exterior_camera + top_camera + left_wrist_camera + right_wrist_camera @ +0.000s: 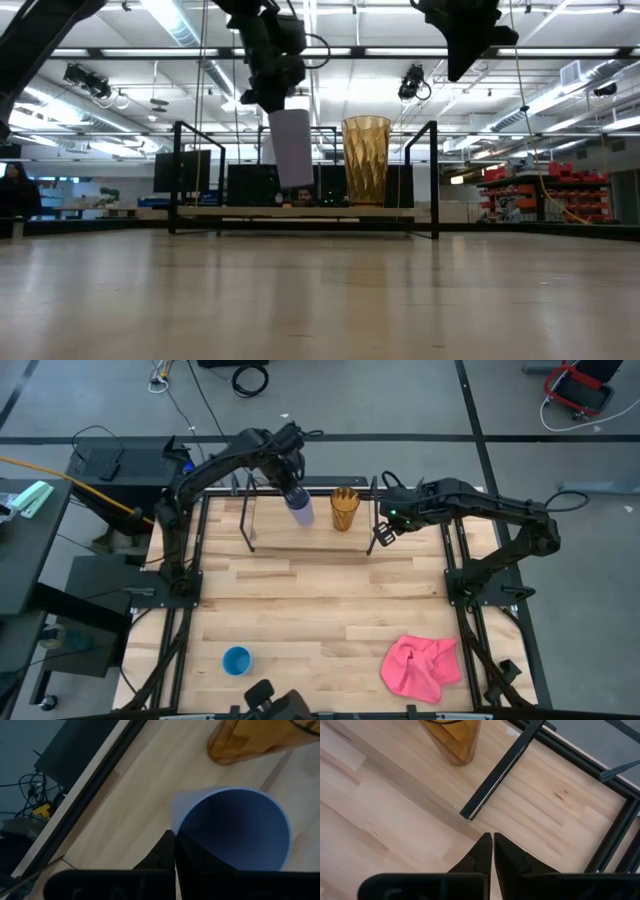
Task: Stack small to large cups/mugs on shelf
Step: Put the purple cup on the shelf
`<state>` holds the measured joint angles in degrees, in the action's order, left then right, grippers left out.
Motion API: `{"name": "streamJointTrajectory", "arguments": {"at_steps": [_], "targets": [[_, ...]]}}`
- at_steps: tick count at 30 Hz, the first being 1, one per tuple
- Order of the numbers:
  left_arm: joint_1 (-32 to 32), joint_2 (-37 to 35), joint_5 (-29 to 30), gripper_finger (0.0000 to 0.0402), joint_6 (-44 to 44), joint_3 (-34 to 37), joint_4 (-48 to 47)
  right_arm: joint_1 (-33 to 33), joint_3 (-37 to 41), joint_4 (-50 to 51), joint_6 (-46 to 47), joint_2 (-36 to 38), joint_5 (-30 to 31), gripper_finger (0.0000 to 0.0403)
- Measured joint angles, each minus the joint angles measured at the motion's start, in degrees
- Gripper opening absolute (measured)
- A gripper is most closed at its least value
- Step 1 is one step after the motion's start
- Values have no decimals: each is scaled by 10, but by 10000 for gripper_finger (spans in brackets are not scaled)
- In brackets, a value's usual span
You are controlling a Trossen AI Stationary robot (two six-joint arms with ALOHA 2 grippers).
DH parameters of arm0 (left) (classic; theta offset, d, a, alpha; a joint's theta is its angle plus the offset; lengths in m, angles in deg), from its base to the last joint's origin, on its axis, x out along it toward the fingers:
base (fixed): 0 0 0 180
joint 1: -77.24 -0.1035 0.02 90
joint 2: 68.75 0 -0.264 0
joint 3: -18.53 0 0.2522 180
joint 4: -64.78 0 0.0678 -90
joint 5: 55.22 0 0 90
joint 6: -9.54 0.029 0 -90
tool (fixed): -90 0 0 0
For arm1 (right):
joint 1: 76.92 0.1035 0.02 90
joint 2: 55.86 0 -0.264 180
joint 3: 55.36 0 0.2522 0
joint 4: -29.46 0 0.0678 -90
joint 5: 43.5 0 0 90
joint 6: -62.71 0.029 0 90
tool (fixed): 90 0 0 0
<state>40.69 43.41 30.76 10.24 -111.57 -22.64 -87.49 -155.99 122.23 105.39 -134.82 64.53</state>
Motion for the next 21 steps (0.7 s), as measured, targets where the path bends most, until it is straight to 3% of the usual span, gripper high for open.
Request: {"name": "streamJointTrajectory", "arguments": {"at_steps": [21], "targets": [[-1,38,-3,4,-2,0,3,0,0,-11,-4,0,0,24]]}}
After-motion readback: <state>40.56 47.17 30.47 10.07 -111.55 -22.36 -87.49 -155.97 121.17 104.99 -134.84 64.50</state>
